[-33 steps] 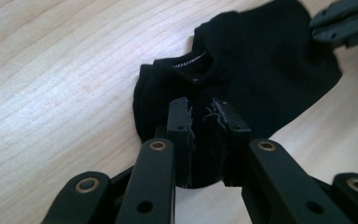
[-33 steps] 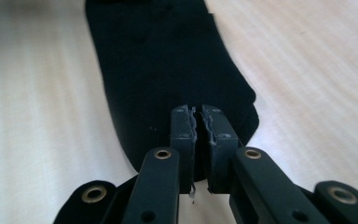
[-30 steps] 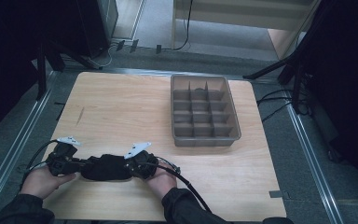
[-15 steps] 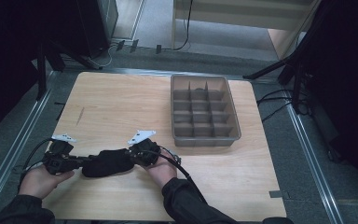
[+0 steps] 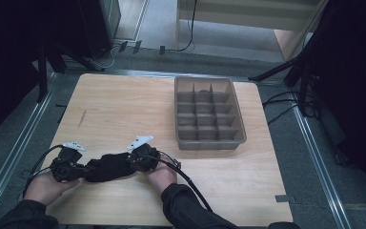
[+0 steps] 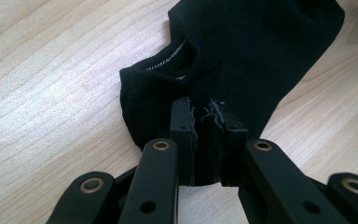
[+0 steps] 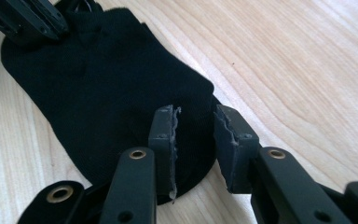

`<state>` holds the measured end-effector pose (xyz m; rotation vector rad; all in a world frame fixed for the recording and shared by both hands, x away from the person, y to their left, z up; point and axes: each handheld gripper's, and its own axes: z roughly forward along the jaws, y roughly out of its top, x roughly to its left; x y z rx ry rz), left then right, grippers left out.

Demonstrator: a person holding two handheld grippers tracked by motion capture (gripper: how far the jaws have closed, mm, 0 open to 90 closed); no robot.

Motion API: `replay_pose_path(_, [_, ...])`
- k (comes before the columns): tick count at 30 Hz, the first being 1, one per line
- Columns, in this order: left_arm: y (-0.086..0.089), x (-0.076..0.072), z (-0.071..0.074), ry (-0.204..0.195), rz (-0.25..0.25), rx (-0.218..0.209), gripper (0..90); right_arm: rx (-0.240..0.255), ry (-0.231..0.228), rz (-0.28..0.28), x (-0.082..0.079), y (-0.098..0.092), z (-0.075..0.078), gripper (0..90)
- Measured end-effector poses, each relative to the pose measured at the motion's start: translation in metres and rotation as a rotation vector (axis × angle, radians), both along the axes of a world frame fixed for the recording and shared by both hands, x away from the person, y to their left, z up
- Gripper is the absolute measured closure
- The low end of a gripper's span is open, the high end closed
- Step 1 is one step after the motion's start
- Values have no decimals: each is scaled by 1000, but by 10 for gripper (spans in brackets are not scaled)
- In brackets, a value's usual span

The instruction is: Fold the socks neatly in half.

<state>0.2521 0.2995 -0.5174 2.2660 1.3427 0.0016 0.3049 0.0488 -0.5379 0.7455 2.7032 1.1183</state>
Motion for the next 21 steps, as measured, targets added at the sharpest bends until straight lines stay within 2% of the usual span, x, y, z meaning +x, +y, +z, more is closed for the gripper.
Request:
replay_pose_path(4, [0, 0, -1, 4, 11, 12, 816, 10, 7, 12, 2, -1, -1, 818])
replay_pose_path(6, [0, 0, -1, 2, 14, 16, 827, 3, 15, 0, 4, -2, 1, 840])
replay_pose_path(12, [-1, 0, -2, -4, 32, 18, 840, -28, 24, -20, 13, -16, 6, 860])
replay_pose_path(18, [1, 3, -3, -17, 53, 16, 846, -45, -3, -14, 10, -21, 6, 864])
replay_pose_path(21, [3, 5, -3, -25, 67, 15, 846, -38, 4, -20, 10, -23, 6, 862])
